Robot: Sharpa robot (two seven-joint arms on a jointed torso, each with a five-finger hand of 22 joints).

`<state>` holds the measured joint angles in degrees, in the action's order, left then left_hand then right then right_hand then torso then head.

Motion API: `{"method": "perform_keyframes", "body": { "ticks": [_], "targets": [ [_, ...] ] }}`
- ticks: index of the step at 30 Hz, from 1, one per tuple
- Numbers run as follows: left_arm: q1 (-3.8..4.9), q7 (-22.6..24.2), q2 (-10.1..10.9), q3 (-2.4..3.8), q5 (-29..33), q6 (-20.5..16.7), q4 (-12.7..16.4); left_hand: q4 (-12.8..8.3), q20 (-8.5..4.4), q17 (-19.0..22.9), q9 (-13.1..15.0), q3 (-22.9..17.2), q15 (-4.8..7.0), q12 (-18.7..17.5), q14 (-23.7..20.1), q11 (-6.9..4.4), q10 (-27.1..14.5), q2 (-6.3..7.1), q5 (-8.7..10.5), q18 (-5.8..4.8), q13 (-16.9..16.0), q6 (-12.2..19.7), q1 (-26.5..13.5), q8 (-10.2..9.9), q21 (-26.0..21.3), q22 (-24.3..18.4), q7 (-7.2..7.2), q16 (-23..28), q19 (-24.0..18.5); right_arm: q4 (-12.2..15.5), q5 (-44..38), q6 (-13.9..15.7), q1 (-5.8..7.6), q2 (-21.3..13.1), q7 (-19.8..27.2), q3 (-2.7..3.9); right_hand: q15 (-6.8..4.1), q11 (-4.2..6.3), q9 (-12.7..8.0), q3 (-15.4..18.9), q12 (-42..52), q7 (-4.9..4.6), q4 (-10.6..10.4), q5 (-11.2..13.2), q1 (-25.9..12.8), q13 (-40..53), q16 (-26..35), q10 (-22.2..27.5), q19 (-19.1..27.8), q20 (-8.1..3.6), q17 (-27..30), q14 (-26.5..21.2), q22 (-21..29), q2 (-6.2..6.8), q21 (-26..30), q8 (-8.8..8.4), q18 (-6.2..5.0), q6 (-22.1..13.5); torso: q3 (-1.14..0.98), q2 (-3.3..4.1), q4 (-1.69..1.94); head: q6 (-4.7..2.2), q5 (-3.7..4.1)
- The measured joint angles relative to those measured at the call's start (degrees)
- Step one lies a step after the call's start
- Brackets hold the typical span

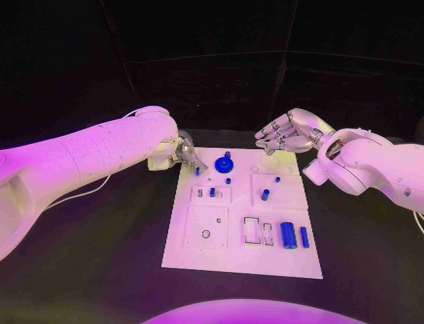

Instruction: Assemble the parts on the task board

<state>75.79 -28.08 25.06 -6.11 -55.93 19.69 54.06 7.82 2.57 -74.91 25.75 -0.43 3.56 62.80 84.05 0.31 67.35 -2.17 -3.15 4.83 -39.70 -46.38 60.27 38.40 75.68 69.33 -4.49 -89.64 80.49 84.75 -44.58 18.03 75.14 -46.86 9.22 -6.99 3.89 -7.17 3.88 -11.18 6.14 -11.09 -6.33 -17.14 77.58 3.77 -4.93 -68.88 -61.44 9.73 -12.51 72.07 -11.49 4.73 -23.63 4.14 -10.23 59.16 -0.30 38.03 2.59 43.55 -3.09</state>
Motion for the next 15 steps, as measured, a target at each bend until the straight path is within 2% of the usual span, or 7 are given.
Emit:
{"method": "perform_keyframes", "body": {
  "ticks": [10, 15],
  "targets": [
    [-0.06, 0.12, -0.22, -0.03, -0.05, 0.17, -0.16, -0.50, 0.00, 0.00, -0.16, -0.17, 0.00, 0.00, 0.00, 0.00, 0.00, -0.56, 0.00, 0.00, 0.06, 0.00, 0.97, 0.00, 0.00, 0.06, 0.00, 0.00, 0.00, -0.02, 0.01, 0.01, 0.00, 0.00, 0.00, 0.00, 0.00, 0.13, 0.00, 0.00, 0.00, 0.00, 0.00, -0.26, 0.00, 0.00, 0.00, 0.13, 0.00, 0.00, 0.00, 0.00, 0.06, 0.00, 0.00, 0.00, -0.01, 0.00, -0.01, -0.04, 0.04, -0.02, 0.01],
    [-0.08, 0.15, -0.41, -0.05, -0.06, 0.15, -0.32, -1.58, 0.00, 0.00, -0.45, -0.93, 0.00, 0.00, 0.00, 0.00, 0.00, -1.99, 0.00, 0.00, 0.18, -0.21, 3.05, 0.00, 0.00, 0.12, 0.21, 0.00, 0.00, -0.03, 0.01, 0.01, 0.00, 0.00, 0.00, 0.00, 0.00, 0.22, 0.00, 0.00, 0.00, 0.00, 0.00, -0.32, 0.00, 0.00, 0.00, 0.22, 0.00, 0.00, -0.01, 0.00, 0.09, 0.00, 0.00, 0.00, 0.00, 0.00, -0.01, -0.03, 0.02, -0.10, 0.01]
  ]
}}
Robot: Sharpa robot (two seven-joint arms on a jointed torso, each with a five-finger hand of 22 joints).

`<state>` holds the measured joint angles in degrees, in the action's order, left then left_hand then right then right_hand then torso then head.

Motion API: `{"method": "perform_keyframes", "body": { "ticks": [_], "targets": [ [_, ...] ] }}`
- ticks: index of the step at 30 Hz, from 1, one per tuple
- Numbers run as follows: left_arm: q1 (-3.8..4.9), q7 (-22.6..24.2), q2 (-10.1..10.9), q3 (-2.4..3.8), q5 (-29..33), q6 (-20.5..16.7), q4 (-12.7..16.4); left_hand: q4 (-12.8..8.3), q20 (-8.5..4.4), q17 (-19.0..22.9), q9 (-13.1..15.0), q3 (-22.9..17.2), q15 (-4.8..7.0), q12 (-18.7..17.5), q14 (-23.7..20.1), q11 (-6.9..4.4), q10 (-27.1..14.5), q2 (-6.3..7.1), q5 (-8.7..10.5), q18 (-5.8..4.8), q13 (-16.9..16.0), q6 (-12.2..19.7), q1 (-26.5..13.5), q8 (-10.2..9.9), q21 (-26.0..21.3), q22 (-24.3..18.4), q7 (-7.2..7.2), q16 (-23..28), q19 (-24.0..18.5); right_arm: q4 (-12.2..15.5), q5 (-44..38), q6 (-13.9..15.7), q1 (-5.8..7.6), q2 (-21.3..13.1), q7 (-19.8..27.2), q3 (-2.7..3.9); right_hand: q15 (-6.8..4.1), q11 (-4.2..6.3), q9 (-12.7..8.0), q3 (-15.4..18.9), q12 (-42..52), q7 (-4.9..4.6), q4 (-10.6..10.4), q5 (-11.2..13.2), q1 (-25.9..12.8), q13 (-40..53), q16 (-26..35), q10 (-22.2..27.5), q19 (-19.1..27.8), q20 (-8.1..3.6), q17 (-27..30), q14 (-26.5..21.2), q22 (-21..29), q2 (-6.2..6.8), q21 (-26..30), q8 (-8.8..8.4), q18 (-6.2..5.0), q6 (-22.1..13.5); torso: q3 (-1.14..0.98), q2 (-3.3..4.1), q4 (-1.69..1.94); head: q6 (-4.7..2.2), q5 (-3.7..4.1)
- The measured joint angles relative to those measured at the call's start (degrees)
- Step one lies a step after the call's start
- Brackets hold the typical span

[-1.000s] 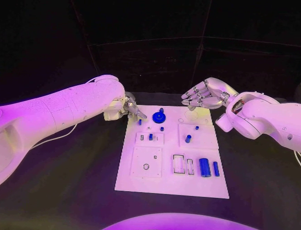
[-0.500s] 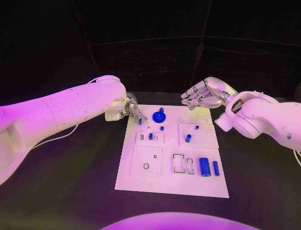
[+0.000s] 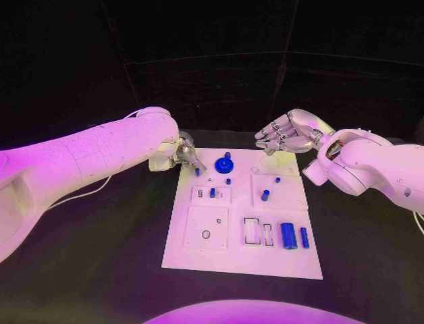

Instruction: Assemble the parts on the task board

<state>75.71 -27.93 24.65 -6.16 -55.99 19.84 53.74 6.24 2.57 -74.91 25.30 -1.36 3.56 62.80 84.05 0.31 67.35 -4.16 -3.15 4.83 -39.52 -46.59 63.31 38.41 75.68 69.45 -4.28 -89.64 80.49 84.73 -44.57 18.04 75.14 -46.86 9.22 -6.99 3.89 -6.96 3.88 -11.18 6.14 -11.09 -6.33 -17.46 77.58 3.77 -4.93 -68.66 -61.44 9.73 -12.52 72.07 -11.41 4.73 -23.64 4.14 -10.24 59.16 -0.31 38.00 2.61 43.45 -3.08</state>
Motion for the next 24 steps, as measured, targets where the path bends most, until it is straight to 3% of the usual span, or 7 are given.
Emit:
{"method": "perform_keyframes", "body": {
  "ticks": [4, 11, 15, 18, 21, 24],
  "targets": [
    [-0.03, 0.00, -0.17, 0.00, -0.01, -0.02, -0.04, -3.24, 0.00, 0.00, -0.38, -3.24, 0.00, 0.00, 0.00, -0.36, -0.36, -2.05, 0.00, 0.00, 0.28, 0.00, 5.09, 0.00, 0.00, 0.00, 0.00, 0.00, 0.00, 0.00, 0.00, 0.00, 0.00, 0.00, 0.00, 0.00, 0.00, 0.00, 0.00, 0.00, 0.00, 0.00, 0.00, 0.00, 0.00, 0.00, 0.00, 0.00, 0.00, 0.00, 0.00, 0.00, 0.00, 0.00, 0.00, 0.00, 0.00, 0.00, 0.00, 0.01, -0.02, 0.04, 0.00],
    [0.05, 0.01, -0.41, 0.05, -0.01, -0.14, -0.09, -8.59, 0.00, 0.00, -1.52, -11.35, 0.00, -0.59, 0.00, -0.30, -0.52, -3.09, 0.23, 0.00, 0.86, 0.23, 8.60, -0.85, 0.00, 0.19, -0.23, 0.00, 0.00, 0.00, 0.01, -0.01, 0.00, 0.00, 0.00, 0.00, 0.00, 0.00, 0.00, 0.00, 0.00, 0.00, 0.00, 0.00, 0.00, 0.00, 0.00, 0.00, 0.00, 0.00, 0.00, 0.00, -0.01, 0.00, 0.00, 0.00, 0.00, 0.00, 0.02, 0.04, -0.04, 0.11, 0.01],
    [0.03, 0.04, -0.42, 0.02, -0.01, -0.21, -0.07, -6.73, 0.00, 0.00, -1.62, -14.06, 0.00, -0.86, 0.00, -0.44, -0.38, -3.09, -0.23, 0.00, 1.10, 0.44, 8.57, -0.35, 0.00, 0.35, -0.44, 0.00, 0.00, 0.01, 0.01, -0.02, 0.00, 0.00, 0.00, 0.00, 0.00, 0.00, 0.00, 0.00, 0.00, 0.00, 0.00, 0.00, 0.00, 0.00, 0.00, 0.00, 0.00, 0.00, 0.00, 0.00, -0.01, 0.00, 0.00, 0.00, 0.00, 0.00, 0.02, 0.04, -0.04, 0.18, 0.03],
    [-0.03, 0.10, -0.19, -0.01, -0.01, -0.32, 0.30, -5.84, 0.00, 0.00, -1.60, -17.08, 0.00, -0.86, 0.00, -0.33, -0.06, -2.28, -0.23, 0.00, 1.23, 0.44, 6.49, 0.60, 0.00, 0.38, -0.44, 0.00, 0.00, 0.01, 0.01, -0.03, 0.00, 0.00, 0.00, 0.00, 0.00, 0.00, 0.00, 0.00, 0.00, 0.00, 0.00, 0.00, 0.00, 0.00, 0.00, 0.00, 0.00, 0.00, -0.01, 0.00, -0.01, 0.00, 0.00, 0.00, 0.00, 0.00, 0.02, 0.04, -0.04, 0.18, 0.04],
    [-0.14, 0.10, 0.73, -0.05, -0.01, -0.56, 1.64, -7.11, 0.00, 0.00, -1.38, -21.64, 0.00, -0.86, 0.00, -0.41, 0.46, -0.42, -0.71, 0.00, 1.39, 0.45, 3.82, 1.56, 0.00, 0.39, -0.44, 0.00, 0.00, 0.01, 0.01, -0.06, 0.00, 0.00, 0.00, 0.00, 0.00, -0.01, 0.00, 0.00, 0.00, 0.00, 0.00, 0.00, 0.00, 0.00, 0.00, 0.00, -0.20, 0.20, 0.05, 0.00, 0.06, 0.00, 0.09, 0.00, 0.00, 0.00, 0.02, 0.03, -0.03, 0.18, 0.04],
    [-0.14, 0.05, 2.13, -0.06, -0.01, -0.91, 3.63, -7.61, 0.00, 0.00, -1.03, -23.75, 0.00, -0.86, 0.00, -0.41, 0.47, 0.52, -0.87, 0.00, 1.40, 0.45, 2.73, 1.91, 0.00, 0.44, -0.44, 0.00, 0.00, 0.00, 0.01, -0.08, 0.00, 0.00, 0.00, 0.00, 0.00, -0.01, 0.00, 0.00, 0.00, 0.00, 0.00, 0.00, 0.00, 0.00, 0.00, -0.01, -0.20, 0.20, 0.11, 0.00, 0.15, 0.00, 0.36, 0.00, 0.00, 0.00, 0.04, 0.03, -0.02, 0.05, -0.04]
  ]
}}
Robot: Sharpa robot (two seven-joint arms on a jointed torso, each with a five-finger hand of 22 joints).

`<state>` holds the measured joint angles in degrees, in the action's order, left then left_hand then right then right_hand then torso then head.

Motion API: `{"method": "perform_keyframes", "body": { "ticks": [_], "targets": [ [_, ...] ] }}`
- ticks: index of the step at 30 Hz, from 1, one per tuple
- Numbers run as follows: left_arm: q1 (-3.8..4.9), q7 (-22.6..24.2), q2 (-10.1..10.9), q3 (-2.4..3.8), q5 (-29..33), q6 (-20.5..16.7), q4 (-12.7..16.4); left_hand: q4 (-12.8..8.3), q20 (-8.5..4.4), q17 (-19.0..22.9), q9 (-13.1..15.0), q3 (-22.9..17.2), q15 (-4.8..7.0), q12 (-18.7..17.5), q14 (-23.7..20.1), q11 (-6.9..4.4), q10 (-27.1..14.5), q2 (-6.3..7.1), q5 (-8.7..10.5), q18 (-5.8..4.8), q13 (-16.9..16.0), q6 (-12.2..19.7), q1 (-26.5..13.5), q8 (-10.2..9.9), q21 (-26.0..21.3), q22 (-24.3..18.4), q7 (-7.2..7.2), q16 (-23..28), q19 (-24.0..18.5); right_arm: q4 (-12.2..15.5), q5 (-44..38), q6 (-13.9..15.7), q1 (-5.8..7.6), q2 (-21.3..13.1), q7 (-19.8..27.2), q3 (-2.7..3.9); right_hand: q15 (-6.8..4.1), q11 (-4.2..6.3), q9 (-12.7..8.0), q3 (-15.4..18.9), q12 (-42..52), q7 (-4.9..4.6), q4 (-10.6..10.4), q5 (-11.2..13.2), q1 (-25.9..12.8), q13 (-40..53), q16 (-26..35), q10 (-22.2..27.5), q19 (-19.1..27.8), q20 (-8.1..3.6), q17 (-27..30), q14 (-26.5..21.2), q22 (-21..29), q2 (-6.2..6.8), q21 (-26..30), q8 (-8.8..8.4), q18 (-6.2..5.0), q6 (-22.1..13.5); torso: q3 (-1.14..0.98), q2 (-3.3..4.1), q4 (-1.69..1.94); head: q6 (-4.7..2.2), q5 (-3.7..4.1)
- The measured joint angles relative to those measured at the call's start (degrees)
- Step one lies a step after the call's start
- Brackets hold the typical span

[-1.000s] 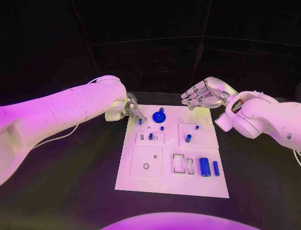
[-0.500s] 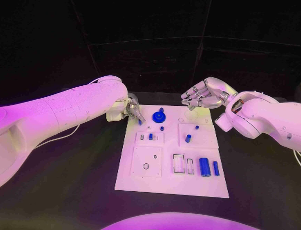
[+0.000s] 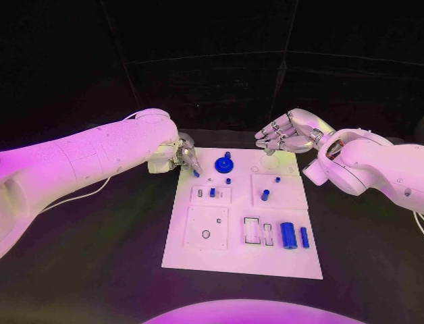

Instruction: Assemble the parts on the task board

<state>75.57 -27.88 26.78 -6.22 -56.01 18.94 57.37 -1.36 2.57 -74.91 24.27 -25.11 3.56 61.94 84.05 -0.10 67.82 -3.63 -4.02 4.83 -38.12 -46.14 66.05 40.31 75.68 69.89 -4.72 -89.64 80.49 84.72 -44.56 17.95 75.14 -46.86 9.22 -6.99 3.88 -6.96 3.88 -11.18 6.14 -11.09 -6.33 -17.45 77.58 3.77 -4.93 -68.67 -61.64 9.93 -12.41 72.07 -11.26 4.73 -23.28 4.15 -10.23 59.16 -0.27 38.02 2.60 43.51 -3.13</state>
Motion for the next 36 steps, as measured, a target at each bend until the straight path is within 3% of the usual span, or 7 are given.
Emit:
{"method": "perform_keyframes", "body": {
  "ticks": [7, 15, 21, 23, 30, 36],
  "targets": [
    [0.01, -0.32, 3.89, -0.01, 0.23, -2.75, 6.13, -0.29, 0.00, 0.00, 0.45, -3.98, 0.00, 0.00, 0.00, 0.12, 0.32, 1.38, -0.47, 0.00, -0.42, 0.00, -1.93, 1.45, 0.00, 0.03, 0.00, 0.00, 0.00, -0.04, 0.00, -0.07, 0.00, -0.08, -0.02, 0.00, 0.00, 0.00, 0.00, 0.00, 0.00, 0.00, 0.00, 0.00, 0.00, 0.00, 0.00, 0.00, 0.00, 0.00, 0.00, 0.00, 0.05, 0.00, 0.00, 0.00, 0.00, 0.00, -0.01, -0.04, 0.13, -0.04, -0.10],
    [0.00, -0.76, 8.36, -0.09, 1.60, -9.76, 13.96, -0.31, 0.00, 0.00, 0.83, -6.64, 0.00, 0.40, 0.00, -0.01, 0.80, 2.59, -2.00, 0.00, -1.00, -0.15, -3.65, 2.81, 0.22, 0.29, 0.56, 0.23, 0.00, -0.11, 0.00, -0.16, 0.00, -0.17, -0.04, -0.01, 0.00, 0.00, 0.00, 0.00, 0.00, 0.00, 0.00, 0.00, 0.00, 0.00, 0.00, 0.00, 0.00, 0.00, 0.00, 0.00, 0.04, 0.00, 0.00, 0.00, -0.01, 0.00, -0.02, -0.05, 0.14, 0.05, -0.30],
    [-1.05, -1.02, 11.45, -0.19, 2.39, -16.11, 18.97, -0.44, -0.17, 0.00, 1.30, -8.21, 0.21, 0.40, -0.21, -0.12, 1.31, 3.45, -3.34, 0.00, -1.31, -0.27, -4.51, 3.69, 0.45, 0.60, 0.69, 0.23, 0.17, -0.26, 0.01, -0.23, 0.00, -0.19, -0.06, -0.01, 0.00, 0.00, 0.00, 0.00, 0.00, 0.00, 0.00, 0.00, 0.01, 0.00, 0.00, 0.00, -0.03, -0.03, -0.01, 0.00, 0.05, 0.01, 0.00, 0.00, 0.00, 0.00, -0.04, -0.05, 0.18, 0.14, -0.42],
    [-1.40, -1.11, 12.01, -0.36, 2.52, -17.56, 19.98, -0.41, -0.17, 0.00, 1.30, -8.34, 0.21, 0.40, -0.21, -0.23, 1.41, 3.68, -3.53, 0.00, -1.28, -0.33, -4.74, 3.90, 0.45, 0.60, 0.74, 0.23, 0.17, -0.33, 0.01, -0.26, 0.00, -0.18, -0.06, -0.01, 0.00, 0.00, 0.00, 0.00, 0.00, 0.00, 0.00, 0.00, 0.31, 0.00, 0.00, 0.00, -0.22, -0.22, -0.01, 0.00, 0.10, 0.31, 0.00, 0.00, 0.00, 0.00, -0.03, -0.04, 0.18, 0.18, -0.46],
    [-2.51, -1.33, 12.95, -1.85, 2.49, -20.87, 22.88, -0.88, -0.17, 0.00, 1.30, -9.42, 0.42, 0.40, 0.00, -0.33, 1.52, 4.17, -3.55, 0.00, -0.97, -0.33, -5.24, 4.32, 0.45, 0.59, 0.74, 0.23, 0.17, -0.56, 0.01, -0.33, 0.00, -0.04, -0.08, -0.01, 0.00, 0.00, 0.00, 0.00, 0.00, 0.00, 0.00, 0.00, 0.31, 0.00, 0.00, 0.00, -0.22, -0.22, 0.05, 0.00, 0.10, 0.31, 0.00, 0.00, 0.00, 0.00, -0.01, -0.03, 0.17, 0.31, -0.64],
    [-3.19, -1.41, 13.22, -2.17, 1.74, -22.01, 24.04, -1.18, -0.17, 0.00, 1.52, -9.72, 0.42, 0.40, 0.00, -0.42, 1.61, 4.61, -3.54, 0.00, -1.03, -0.49, -5.67, 4.53, 0.45, 0.59, 0.90, 0.23, 0.17, -0.72, 0.01, -0.41, 0.00, 0.08, -0.08, -0.02, 0.00, 0.00, 0.00, 0.00, 0.00, 0.00, 0.00, 0.00, 0.31, 0.00, 0.00, 0.00, -0.22, -0.22, 0.05, 0.00, 0.09, 0.31, 0.00, 0.00, 0.00, 0.00, 0.04, 0.01, 0.10, 0.51, -0.71]
  ]
}}
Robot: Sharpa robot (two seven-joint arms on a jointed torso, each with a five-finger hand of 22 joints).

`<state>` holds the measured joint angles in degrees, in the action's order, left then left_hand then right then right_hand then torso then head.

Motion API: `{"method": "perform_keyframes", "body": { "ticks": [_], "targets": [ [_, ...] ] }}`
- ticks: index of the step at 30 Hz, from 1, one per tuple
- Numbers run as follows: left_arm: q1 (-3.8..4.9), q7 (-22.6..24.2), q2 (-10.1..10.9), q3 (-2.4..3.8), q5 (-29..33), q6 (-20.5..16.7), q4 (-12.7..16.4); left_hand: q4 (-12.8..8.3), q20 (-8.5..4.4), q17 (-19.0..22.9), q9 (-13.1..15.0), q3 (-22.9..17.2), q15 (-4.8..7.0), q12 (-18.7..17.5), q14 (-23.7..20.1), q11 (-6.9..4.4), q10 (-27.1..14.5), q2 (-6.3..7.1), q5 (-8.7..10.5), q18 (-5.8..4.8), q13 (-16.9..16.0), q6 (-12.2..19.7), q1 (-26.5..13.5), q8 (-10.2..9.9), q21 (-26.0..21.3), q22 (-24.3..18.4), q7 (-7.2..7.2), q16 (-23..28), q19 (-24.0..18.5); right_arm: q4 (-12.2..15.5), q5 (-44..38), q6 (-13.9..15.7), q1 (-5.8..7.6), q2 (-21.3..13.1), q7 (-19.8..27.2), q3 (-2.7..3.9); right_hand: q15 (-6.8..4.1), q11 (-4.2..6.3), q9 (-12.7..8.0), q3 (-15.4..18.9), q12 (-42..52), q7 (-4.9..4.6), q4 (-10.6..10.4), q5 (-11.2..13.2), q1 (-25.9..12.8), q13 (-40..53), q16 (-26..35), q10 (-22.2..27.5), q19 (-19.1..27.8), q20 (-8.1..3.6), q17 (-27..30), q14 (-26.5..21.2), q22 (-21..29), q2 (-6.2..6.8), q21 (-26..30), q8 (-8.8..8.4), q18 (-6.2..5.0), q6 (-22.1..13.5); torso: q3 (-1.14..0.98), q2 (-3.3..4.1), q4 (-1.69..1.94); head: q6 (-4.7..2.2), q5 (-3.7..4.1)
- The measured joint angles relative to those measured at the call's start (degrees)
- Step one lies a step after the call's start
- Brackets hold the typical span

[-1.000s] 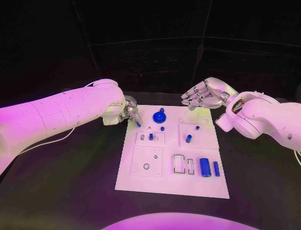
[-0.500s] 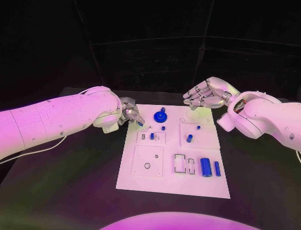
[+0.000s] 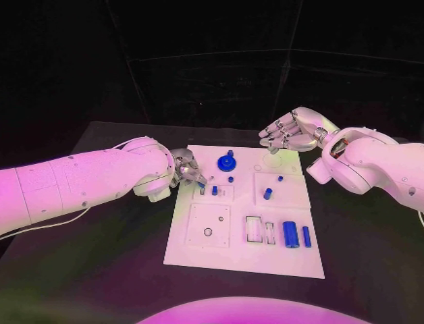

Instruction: Assemble the parts on the task board

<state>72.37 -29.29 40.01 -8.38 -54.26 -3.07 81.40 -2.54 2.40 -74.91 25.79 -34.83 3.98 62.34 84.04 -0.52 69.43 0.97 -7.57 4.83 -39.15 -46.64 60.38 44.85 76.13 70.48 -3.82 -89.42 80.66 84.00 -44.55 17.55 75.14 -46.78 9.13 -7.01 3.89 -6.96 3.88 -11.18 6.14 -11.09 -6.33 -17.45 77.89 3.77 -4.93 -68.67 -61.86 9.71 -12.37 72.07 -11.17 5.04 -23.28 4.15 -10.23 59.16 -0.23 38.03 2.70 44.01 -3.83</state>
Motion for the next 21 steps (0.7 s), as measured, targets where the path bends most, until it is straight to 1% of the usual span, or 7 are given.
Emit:
{"method": "perform_keyframes", "body": {
  "ticks": [2, 4, 11, 16, 21],
  "targets": [
    [-0.25, -0.02, 0.10, -0.07, -0.37, -0.22, 0.32, -0.71, 0.00, 0.00, 0.01, -0.71, 0.00, 0.00, 0.00, 0.00, 0.01, 0.16, 0.01, 0.00, -0.02, -0.04, -0.17, 0.04, 0.00, 0.00, 0.04, 0.00, 0.00, -0.05, 0.00, -0.04, 0.00, 0.04, 0.00, 0.00, 0.00, 0.00, 0.00, 0.00, 0.00, 0.00, 0.00, 0.00, 0.00, 0.00, 0.00, 0.00, 0.00, 0.00, 0.00, 0.00, 0.00, 0.00, 0.00, 0.00, 0.00, 0.00, 0.00, 0.01, 0.00, 0.07, -0.02],
    [-0.42, -0.03, 0.20, -0.14, -0.66, -0.36, 0.67, -0.71, 0.00, 0.00, 0.01, -0.71, 0.00, 0.00, 0.00, -0.01, 0.01, 0.16, 0.02, 0.00, -0.02, -0.04, -0.17, 0.04, 0.00, 0.00, 0.04, 0.00, 0.00, -0.09, 0.00, -0.07, 0.00, 0.05, 0.00, 0.00, 0.00, 0.00, 0.00, 0.00, 0.00, 0.00, 0.00, 0.00, 0.00, 0.00, 0.00, 0.00, 0.00, 0.00, 0.00, 0.00, 0.00, 0.00, 0.00, 0.00, 0.00, 0.00, -0.01, 0.01, 0.00, 0.13, -0.02],
    [-0.46, -0.04, 0.55, -0.69, -1.70, -0.94, 1.68, -0.47, 0.00, 0.00, 0.13, -0.95, 0.00, 0.00, 0.00, -0.20, 0.20, 0.17, 0.04, 0.00, 0.04, -0.04, -0.17, 0.33, 0.00, 0.00, 0.04, 0.00, 0.00, -0.30, 0.00, -0.28, -0.01, 0.10, -0.04, 0.00, 0.00, 0.00, 0.00, -0.15, 0.00, 0.00, 0.15, 0.00, 0.00, 0.00, 0.00, 0.00, 0.00, 0.00, 0.00, 0.00, 0.05, 0.00, 0.00, 0.00, 0.00, 0.00, -0.04, 0.02, -0.01, 0.26, -0.02],
    [-0.50, -0.06, 0.65, -0.80, -2.26, -1.20, 1.86, -0.47, 0.00, 0.00, 0.13, -0.96, 0.00, 0.00, 0.00, -0.21, 0.21, 0.18, 0.05, 0.00, 0.04, -0.04, -0.18, 0.43, 0.00, -0.01, 0.04, 0.00, 0.00, -0.38, 0.00, -0.39, -0.01, 0.10, -0.12, 0.00, 0.00, 0.00, 0.00, -0.15, 0.00, 0.00, 0.15, 0.00, 0.00, 0.00, 0.00, 0.00, 0.00, 0.00, 0.00, 0.00, 0.05, 0.00, 0.00, 0.00, 0.00, 0.00, -0.05, 0.02, -0.05, 0.35, -0.07],
    [-0.57, -0.07, 0.88, -0.86, -2.84, -1.31, 2.16, -0.53, 0.00, 0.00, 0.08, -1.02, 0.00, 0.00, 0.00, -0.31, 0.31, 0.51, 0.06, 0.00, -0.01, -0.24, -0.51, 0.43, 0.00, 0.08, 0.23, 0.00, 0.00, -0.43, 0.00, -0.45, -0.01, 0.09, -0.20, 0.00, 0.00, 0.00, 0.00, -0.15, 0.00, 0.00, 0.15, 0.00, 0.00, 0.00, 0.00, 0.00, 0.00, 0.00, -0.01, 0.00, 0.05, 0.00, 0.00, 0.00, 0.00, 0.00, -0.07, 0.02, -0.07, 0.49, -0.13]
  ]
}}
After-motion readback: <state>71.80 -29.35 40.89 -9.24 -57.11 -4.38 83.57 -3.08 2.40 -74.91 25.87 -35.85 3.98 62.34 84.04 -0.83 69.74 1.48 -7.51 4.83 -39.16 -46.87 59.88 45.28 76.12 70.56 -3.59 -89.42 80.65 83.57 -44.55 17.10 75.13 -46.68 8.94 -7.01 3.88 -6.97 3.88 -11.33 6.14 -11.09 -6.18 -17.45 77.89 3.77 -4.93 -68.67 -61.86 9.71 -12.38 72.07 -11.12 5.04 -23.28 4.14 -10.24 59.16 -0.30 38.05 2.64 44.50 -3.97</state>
